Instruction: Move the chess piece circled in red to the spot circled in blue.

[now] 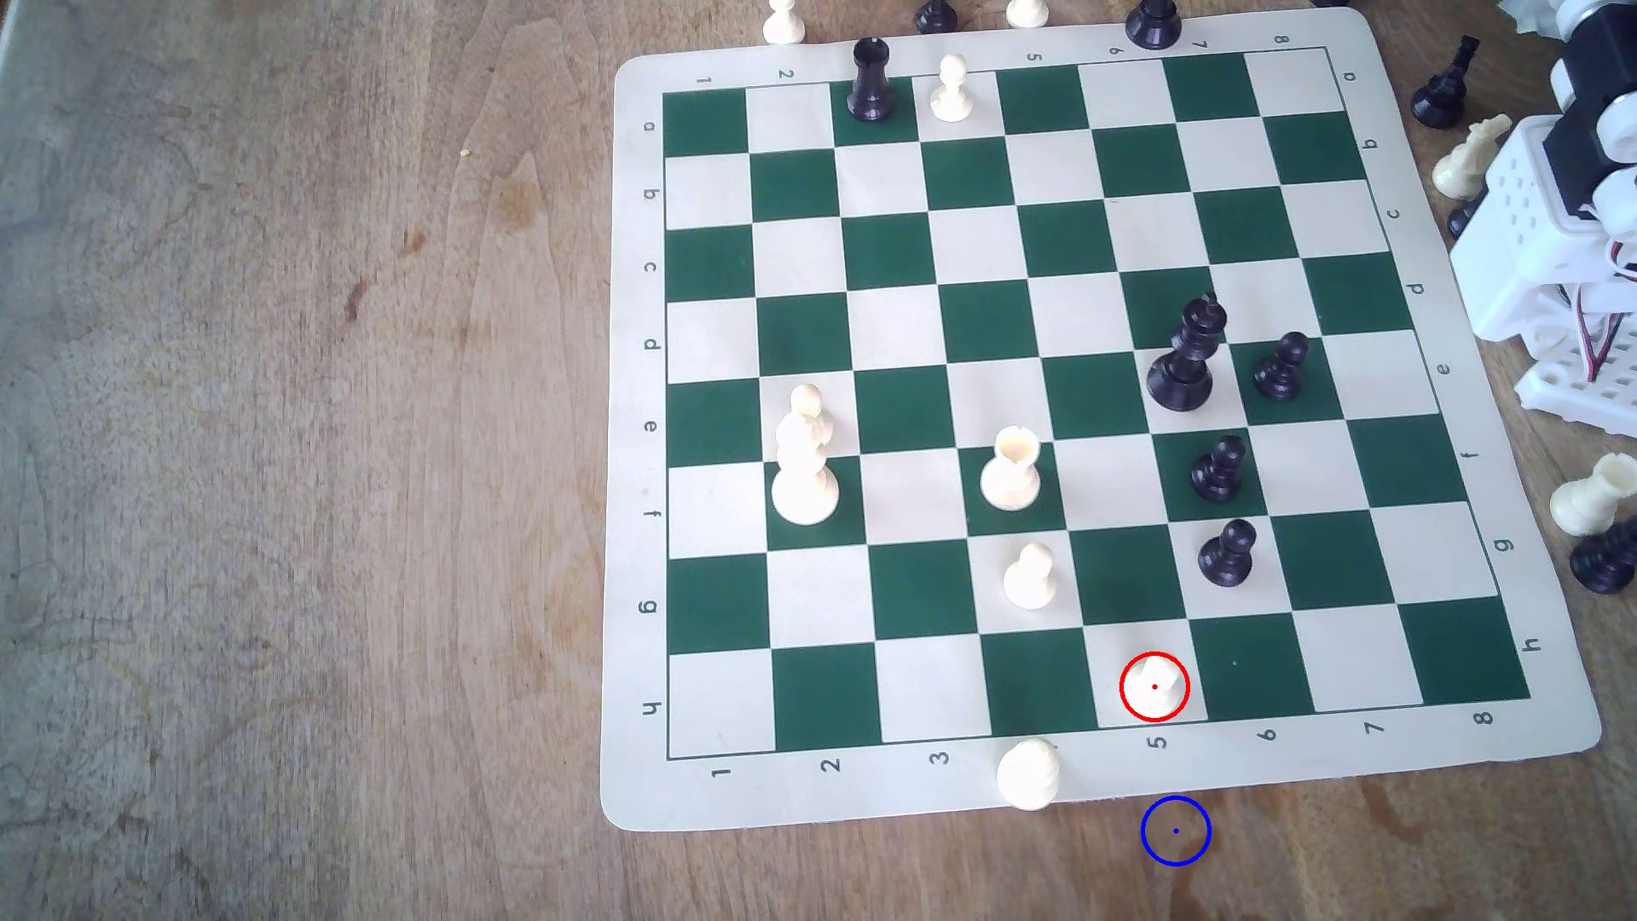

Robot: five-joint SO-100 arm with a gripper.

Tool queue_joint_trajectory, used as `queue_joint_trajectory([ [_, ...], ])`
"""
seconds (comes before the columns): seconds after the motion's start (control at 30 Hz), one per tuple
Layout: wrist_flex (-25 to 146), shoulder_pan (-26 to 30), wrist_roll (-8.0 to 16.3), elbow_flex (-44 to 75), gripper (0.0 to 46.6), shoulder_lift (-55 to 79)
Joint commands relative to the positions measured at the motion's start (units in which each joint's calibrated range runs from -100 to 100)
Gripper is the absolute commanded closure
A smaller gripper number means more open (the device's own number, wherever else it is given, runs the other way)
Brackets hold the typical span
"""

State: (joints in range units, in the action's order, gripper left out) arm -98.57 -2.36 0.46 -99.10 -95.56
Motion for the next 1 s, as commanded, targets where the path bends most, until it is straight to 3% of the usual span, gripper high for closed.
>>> queue_joint_trajectory([
  [0.0,-1.11,0.37,-0.39,-0.90,46.5,-0.20],
  [0.9,-1.11,0.37,-0.39,-0.90,46.5,-0.20],
  [0.97,-0.62,0.37,0.78,-0.90,46.5,-0.20],
])
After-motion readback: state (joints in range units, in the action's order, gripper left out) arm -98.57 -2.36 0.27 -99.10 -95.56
